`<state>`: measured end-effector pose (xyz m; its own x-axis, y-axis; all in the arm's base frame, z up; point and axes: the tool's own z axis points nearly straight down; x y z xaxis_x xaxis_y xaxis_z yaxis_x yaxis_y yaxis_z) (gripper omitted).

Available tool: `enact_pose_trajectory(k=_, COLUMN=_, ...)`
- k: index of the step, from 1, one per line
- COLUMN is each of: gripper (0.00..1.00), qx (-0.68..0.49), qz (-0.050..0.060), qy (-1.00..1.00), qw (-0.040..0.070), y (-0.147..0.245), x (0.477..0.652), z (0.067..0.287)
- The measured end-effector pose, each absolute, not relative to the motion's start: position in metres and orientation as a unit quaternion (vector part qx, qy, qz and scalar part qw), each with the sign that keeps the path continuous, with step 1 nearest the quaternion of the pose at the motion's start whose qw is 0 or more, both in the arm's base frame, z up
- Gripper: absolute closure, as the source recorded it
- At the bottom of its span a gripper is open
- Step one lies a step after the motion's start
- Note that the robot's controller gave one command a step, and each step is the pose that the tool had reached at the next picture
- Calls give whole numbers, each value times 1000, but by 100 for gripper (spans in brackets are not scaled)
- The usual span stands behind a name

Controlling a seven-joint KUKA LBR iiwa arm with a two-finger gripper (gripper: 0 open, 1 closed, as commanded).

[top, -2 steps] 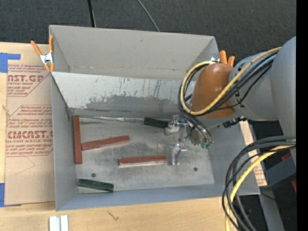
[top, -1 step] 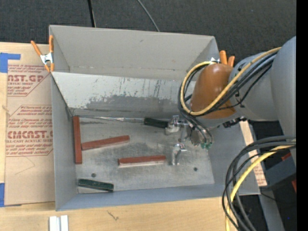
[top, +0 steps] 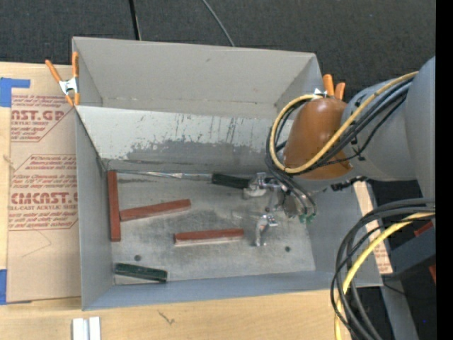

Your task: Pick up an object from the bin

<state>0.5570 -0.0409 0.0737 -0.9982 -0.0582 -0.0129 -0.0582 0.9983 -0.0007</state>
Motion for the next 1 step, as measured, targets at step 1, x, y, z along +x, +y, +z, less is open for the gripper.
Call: enact_pose_trajectory(k=1, gripper=100, qx=-53, qz=0, qy=999, qw=9, y=20, x=521, z=76)
